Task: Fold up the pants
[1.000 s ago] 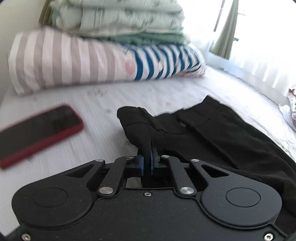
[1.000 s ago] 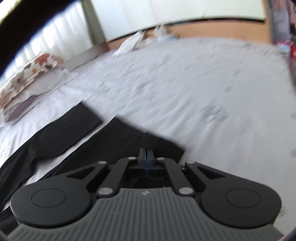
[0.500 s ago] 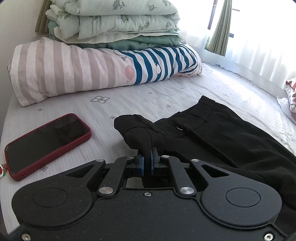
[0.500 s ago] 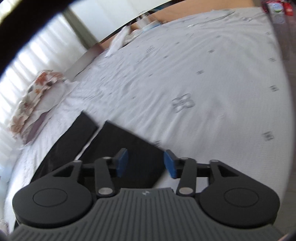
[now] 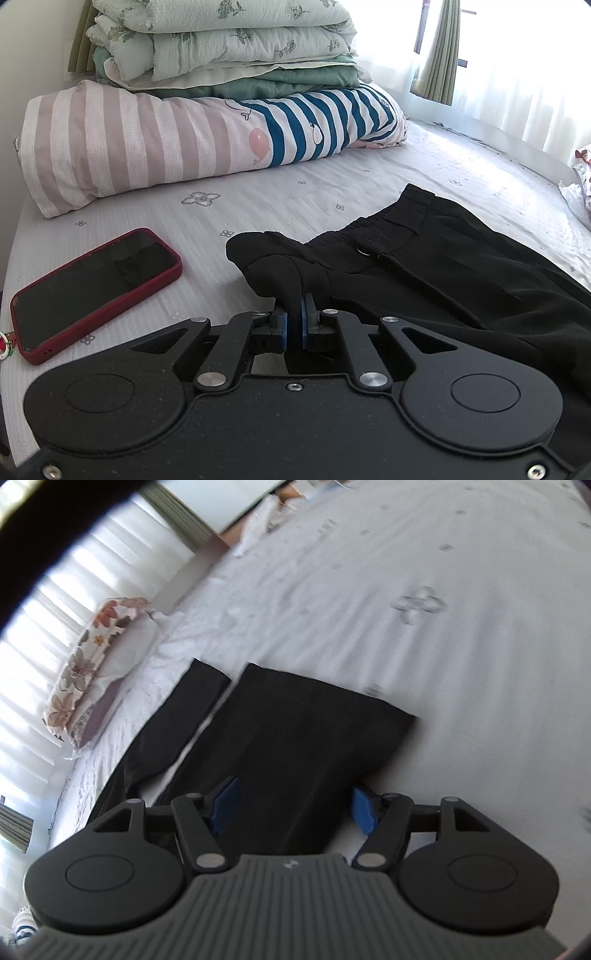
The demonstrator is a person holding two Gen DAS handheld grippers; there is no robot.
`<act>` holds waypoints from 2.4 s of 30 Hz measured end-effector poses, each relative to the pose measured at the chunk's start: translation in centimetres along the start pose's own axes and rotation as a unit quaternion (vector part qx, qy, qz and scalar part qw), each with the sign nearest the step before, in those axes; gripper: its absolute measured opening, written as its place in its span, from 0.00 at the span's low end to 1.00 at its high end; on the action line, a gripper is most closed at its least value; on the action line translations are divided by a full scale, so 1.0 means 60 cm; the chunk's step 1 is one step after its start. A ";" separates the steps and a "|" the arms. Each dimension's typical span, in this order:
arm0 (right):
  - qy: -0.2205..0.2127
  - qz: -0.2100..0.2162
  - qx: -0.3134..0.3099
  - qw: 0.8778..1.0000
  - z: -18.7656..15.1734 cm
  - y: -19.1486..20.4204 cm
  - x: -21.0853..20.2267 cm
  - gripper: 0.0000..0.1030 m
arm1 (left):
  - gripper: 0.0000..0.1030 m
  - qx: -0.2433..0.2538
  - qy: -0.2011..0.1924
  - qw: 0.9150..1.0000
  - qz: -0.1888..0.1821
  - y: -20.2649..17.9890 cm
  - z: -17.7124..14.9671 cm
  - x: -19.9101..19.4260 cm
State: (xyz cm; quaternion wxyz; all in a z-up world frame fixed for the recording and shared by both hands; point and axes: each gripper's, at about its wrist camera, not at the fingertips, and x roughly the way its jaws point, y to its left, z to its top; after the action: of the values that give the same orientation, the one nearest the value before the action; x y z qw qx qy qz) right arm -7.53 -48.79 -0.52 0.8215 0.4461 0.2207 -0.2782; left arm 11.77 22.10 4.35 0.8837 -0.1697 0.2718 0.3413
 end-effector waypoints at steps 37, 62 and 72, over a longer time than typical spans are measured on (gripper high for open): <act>-0.086 -0.176 -0.150 0.969 0.002 -0.045 -0.160 0.08 | 0.12 0.087 -0.003 0.996 -0.001 0.151 -0.047 -0.174; 0.046 -0.035 -0.136 0.989 0.112 0.233 -0.098 0.81 | 0.83 0.068 0.042 0.989 -0.125 -0.014 0.151 -0.184; 0.100 -0.062 -0.114 0.987 0.102 0.413 0.120 0.81 | 0.82 -0.003 0.166 0.982 -0.094 -0.115 0.189 0.030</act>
State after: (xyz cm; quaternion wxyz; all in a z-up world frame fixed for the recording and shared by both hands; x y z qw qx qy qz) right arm 14.75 -44.84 13.28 0.8221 0.3607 0.3588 -0.2554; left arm 21.84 23.61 13.06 0.8538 -0.2517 0.3966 0.2243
